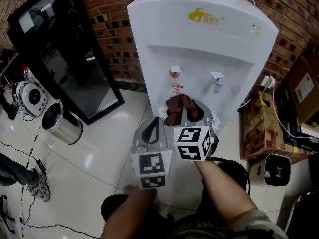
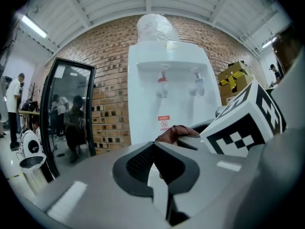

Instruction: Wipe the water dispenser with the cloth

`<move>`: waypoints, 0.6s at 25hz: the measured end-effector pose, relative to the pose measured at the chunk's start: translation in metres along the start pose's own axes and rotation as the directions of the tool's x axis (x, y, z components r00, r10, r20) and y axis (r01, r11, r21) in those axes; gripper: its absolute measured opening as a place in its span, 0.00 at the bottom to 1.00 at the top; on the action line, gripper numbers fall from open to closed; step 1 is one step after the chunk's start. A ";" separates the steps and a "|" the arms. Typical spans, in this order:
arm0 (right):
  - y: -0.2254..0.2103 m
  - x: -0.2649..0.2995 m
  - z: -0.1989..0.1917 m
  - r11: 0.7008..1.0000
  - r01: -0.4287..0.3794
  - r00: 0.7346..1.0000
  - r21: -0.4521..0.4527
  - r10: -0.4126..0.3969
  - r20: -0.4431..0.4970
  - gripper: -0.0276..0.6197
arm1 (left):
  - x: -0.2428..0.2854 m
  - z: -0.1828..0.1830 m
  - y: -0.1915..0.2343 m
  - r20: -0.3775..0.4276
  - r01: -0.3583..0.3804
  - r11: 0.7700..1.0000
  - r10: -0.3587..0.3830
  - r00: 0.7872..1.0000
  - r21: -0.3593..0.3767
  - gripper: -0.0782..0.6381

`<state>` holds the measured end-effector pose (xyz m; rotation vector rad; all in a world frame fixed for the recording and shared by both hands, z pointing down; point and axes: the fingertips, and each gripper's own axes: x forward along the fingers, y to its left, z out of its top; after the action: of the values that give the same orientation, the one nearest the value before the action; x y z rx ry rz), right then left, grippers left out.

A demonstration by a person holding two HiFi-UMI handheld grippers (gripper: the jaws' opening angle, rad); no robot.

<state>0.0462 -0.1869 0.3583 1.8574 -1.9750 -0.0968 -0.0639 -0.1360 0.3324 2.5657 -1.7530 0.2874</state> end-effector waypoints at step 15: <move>-0.073 -0.062 -0.012 0.994 0.102 0.995 -0.032 -0.101 0.020 0.17 | -0.011 0.004 -0.061 0.019 0.071 0.997 -0.071 0.997 0.005 0.11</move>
<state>0.1203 -0.1315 0.3290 1.9421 -1.8790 -0.1766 -0.0107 -0.1035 0.3321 2.6358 -1.6638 0.2664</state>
